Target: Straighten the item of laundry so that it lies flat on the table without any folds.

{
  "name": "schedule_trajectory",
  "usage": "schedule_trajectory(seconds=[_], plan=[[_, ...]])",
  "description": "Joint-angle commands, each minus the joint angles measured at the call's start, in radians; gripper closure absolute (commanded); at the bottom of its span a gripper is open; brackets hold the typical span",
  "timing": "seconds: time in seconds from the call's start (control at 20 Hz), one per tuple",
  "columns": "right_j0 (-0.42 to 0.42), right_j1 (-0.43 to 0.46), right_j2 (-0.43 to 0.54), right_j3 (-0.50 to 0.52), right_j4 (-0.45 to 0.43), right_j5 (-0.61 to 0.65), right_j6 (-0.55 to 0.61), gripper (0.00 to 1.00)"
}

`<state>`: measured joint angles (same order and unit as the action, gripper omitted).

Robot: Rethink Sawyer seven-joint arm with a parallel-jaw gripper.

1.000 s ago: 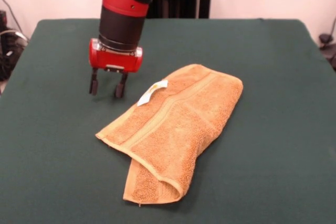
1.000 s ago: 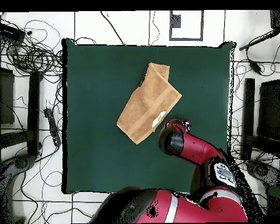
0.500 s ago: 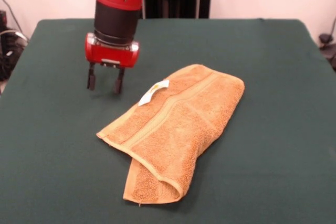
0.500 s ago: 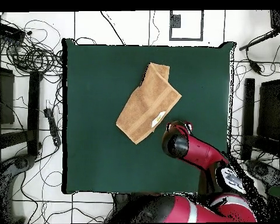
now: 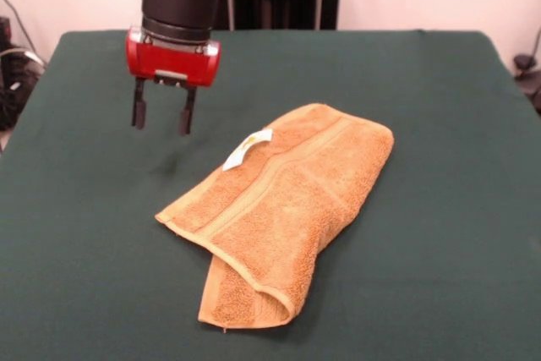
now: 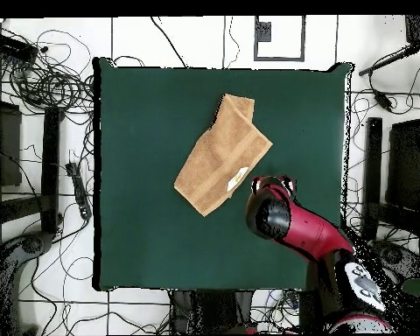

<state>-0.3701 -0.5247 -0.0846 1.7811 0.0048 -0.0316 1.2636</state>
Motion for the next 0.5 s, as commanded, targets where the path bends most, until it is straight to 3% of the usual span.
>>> schedule_trajectory(seconds=[0.05, 0.5], plan=[[0.025, 0.019, 0.185, 0.039, -0.018, 0.055, 0.182, 0.0], [0.032, 0.101, 0.205, -0.039, -0.06, 0.035, 0.127, 0.0]])
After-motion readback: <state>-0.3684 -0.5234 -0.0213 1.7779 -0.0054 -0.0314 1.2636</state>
